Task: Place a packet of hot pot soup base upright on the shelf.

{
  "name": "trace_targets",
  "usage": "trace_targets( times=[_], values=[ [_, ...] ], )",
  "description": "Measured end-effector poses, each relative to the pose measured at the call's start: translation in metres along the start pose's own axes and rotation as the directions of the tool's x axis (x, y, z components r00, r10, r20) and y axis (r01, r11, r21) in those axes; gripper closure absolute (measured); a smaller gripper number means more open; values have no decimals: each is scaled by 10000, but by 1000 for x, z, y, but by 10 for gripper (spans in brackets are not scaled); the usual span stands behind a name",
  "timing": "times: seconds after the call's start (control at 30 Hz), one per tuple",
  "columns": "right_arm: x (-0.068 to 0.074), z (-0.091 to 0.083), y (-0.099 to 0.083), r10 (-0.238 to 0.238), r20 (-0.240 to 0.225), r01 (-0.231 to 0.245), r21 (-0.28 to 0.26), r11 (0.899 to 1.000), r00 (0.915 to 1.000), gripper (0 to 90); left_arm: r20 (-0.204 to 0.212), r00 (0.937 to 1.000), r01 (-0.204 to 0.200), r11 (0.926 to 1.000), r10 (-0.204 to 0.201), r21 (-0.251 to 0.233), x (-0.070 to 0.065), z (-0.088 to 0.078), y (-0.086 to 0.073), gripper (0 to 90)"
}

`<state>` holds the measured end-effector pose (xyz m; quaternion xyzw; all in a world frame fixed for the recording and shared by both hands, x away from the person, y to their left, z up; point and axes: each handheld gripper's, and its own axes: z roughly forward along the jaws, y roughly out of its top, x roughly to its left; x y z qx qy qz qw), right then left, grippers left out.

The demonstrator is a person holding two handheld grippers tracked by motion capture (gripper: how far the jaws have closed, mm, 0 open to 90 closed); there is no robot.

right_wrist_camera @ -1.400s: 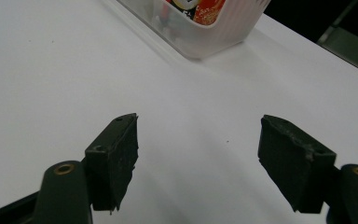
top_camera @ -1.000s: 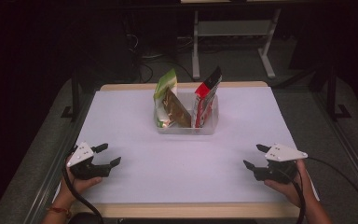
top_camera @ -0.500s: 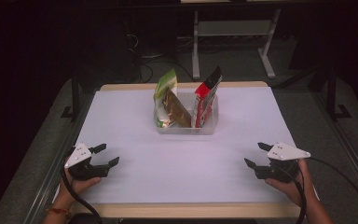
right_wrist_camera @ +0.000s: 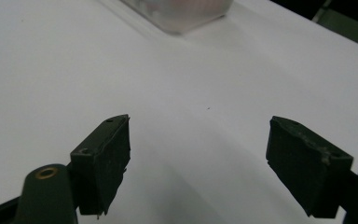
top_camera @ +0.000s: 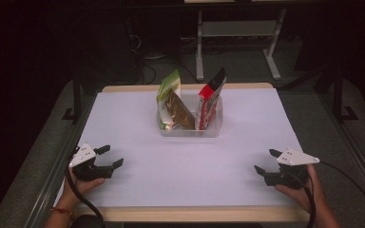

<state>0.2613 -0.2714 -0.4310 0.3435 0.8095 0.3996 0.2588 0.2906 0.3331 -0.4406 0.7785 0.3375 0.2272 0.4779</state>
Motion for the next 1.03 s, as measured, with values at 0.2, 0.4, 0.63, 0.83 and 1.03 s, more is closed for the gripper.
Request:
trace_targets(
  times=[0.2,0.4,0.63,0.83,1.03],
  values=[
    [4,-5,5,-54,286,58,-131,9999,9996,211,-103,9994,-321,9994,320,-108,-5,-4,3,217],
    [5,-9,6,66,382,-56,-268,9996,9992,212,-75,9993,-375,9992,374,-156,-6,-3,4,214],
    [6,-6,8,-21,239,25,-192,9998,9997,212,-47,9996,-285,9996,285,-53,-4,-1,3,211],
    [6,-2,8,-89,95,90,-147,9999,9999,217,-92,9997,-227,9997,227,-4,-5,-1,3,211],
    [7,1,10,-148,14,148,-184,9997,9999,217,-168,9997,-181,9998,182,50,-4,-2,3,209]
  ],
)
